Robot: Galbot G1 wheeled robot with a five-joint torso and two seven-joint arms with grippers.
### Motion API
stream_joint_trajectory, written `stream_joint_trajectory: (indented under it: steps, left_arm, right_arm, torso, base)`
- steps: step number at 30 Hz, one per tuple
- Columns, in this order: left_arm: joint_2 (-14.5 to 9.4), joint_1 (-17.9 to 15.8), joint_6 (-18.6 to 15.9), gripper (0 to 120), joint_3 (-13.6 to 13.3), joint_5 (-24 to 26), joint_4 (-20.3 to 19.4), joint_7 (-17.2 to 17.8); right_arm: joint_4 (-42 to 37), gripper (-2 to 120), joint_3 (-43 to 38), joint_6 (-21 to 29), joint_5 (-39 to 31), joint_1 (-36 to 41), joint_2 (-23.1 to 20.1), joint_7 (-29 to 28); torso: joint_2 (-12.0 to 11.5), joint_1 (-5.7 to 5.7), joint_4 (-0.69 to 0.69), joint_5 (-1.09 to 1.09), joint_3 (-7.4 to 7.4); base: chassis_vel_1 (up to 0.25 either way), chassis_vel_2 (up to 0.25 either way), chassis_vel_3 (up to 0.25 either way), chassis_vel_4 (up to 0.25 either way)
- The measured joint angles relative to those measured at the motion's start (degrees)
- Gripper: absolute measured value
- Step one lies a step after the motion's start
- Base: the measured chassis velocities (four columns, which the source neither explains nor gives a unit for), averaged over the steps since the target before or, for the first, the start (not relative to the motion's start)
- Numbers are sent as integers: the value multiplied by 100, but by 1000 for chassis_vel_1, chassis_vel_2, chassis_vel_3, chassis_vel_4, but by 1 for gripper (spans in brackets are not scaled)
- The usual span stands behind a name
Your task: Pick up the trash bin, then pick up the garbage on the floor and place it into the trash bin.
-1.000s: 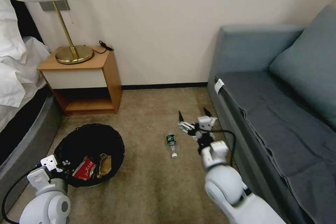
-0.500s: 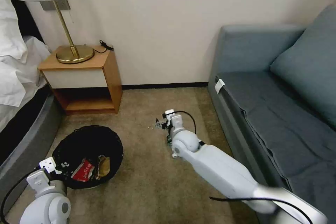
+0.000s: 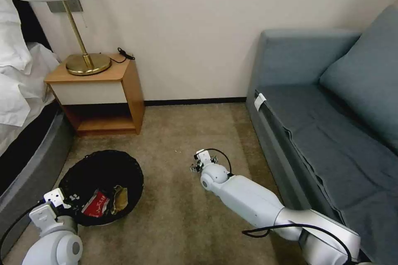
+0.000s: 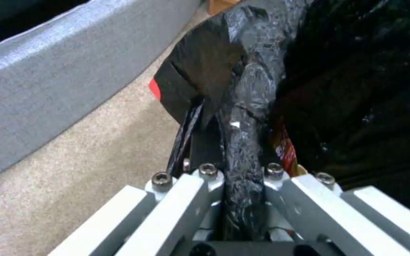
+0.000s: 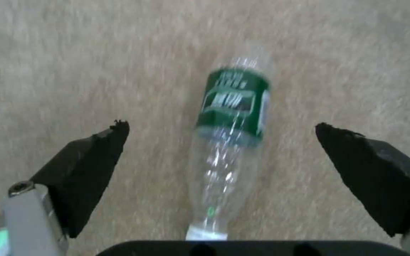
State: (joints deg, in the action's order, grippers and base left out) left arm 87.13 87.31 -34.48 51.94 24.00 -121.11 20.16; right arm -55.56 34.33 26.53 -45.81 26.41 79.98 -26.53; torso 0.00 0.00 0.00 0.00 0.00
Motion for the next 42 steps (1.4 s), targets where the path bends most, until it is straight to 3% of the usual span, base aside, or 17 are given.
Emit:
stream_joint_trajectory:
  steps: [24,38,42]
  left_arm:
    - [-2,110,55,2,23,-43,-92,-11]
    - [13,107,92,2,-12,-104,-84,-19]
    - [23,101,103,2,-34,-126,-59,-25]
  right_arm:
    - [1590,96,-98,-494,1169,180,517,757]
    - [2025,51,-281,-748,1519,229,657,1099]
    - [2052,30,-320,-816,1588,270,648,1163]
  torso:
    - [0,0,0,0,0]
    - [0,0,1,1,0]
    - [1,0,1,1,0]
  base:
    - [0,0,0,0]
    - [0,0,0,0]
    - [0,0,0,0]
